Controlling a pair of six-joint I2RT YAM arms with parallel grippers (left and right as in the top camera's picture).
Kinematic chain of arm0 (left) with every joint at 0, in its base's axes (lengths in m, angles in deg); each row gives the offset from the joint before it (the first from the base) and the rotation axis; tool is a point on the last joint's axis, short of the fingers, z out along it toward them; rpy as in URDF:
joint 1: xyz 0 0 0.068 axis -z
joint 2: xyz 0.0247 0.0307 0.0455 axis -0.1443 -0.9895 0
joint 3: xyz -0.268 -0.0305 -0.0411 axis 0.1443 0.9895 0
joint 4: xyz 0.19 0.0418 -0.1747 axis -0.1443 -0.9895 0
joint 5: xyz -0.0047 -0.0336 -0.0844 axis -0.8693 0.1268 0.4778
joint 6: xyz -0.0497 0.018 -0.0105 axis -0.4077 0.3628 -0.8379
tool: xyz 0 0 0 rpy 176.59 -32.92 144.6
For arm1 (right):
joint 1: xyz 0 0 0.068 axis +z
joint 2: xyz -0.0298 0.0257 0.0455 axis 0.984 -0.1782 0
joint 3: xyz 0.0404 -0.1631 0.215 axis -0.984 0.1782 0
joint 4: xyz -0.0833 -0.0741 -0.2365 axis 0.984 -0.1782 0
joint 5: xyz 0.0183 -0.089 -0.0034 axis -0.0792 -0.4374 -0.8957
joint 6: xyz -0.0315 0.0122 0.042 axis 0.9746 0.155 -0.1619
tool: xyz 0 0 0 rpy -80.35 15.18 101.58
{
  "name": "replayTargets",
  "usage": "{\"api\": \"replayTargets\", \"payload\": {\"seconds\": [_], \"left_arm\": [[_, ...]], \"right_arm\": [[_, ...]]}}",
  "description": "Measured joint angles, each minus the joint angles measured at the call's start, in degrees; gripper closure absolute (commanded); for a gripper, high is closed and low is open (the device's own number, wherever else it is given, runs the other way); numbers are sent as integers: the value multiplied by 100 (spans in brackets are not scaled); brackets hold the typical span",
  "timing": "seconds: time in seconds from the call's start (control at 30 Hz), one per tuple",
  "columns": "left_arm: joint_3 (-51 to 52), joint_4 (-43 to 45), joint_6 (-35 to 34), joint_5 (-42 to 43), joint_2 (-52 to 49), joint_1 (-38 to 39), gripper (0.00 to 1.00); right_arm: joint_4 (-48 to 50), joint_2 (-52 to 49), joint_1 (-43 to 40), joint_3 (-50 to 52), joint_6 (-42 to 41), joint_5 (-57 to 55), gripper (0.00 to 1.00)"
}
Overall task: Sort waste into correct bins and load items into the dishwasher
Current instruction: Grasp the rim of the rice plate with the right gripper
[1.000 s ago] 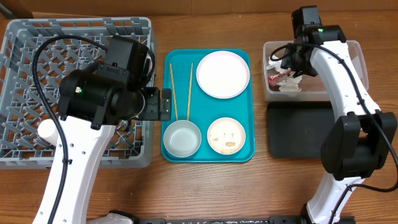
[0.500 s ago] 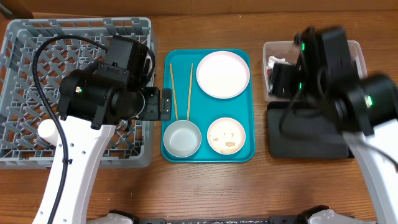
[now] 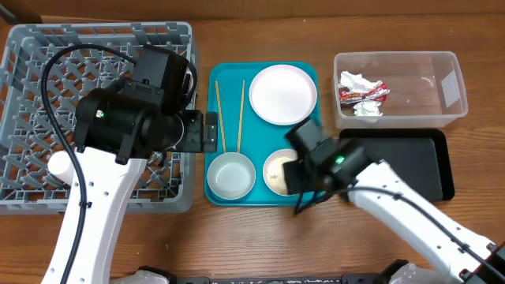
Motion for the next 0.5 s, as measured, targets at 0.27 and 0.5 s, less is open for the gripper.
{"api": "replayTargets", "payload": {"seconds": [0.27, 0.5], "left_arm": [[0, -2, 0, 0, 0, 0, 0], [0, 0, 0, 0, 0, 0, 0]], "right_arm": [[619, -411, 417, 15, 409, 81, 60], [850, -1451, 417, 22, 723, 109, 68]]}}
